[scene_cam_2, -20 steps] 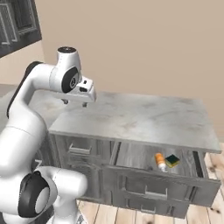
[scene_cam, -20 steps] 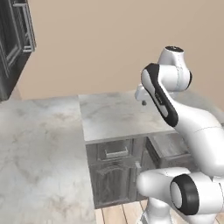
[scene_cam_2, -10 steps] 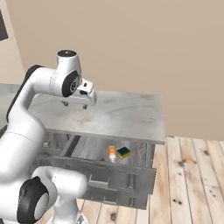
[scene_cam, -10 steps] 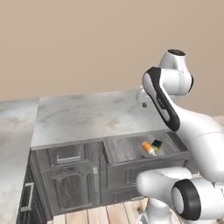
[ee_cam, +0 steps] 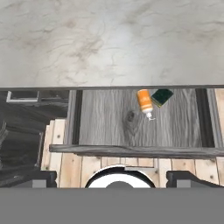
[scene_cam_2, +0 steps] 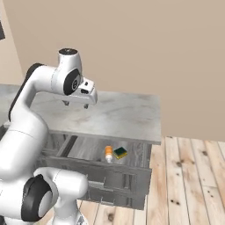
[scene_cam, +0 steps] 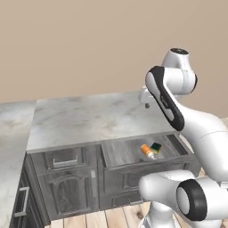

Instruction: Restock the sink supplies by placing the sponge and soap dispenser on the counter and next to the sink. Make sure the soap dispenser is upright.

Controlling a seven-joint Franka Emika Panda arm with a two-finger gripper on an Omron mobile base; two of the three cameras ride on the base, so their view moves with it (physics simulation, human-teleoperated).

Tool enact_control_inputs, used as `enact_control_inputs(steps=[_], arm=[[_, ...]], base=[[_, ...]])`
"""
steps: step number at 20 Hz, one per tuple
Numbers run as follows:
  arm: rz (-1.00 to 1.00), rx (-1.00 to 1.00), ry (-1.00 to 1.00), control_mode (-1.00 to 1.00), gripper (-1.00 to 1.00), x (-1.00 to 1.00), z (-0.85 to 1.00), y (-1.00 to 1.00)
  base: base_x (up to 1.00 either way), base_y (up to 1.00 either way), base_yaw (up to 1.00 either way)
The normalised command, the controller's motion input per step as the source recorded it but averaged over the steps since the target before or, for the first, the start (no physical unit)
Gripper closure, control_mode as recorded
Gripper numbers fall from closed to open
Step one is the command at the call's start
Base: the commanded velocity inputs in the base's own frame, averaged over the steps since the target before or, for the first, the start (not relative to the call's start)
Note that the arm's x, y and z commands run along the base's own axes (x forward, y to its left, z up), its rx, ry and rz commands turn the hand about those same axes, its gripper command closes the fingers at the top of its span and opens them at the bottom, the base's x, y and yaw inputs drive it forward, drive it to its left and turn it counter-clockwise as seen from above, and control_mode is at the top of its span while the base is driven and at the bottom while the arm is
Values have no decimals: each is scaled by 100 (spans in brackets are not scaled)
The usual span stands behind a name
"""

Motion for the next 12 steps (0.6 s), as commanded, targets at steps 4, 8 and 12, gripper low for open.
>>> enact_control_inputs(steps=[4, 8, 12], arm=[[0, 10, 2, -100, -100, 6, -37, -34], [0, 14, 21, -100, -100, 27, -100, -48], [0, 4, 27, -100, -100, 22, -100, -24]], base=[[2, -21, 0], [0, 0, 0], [0, 0, 0]])
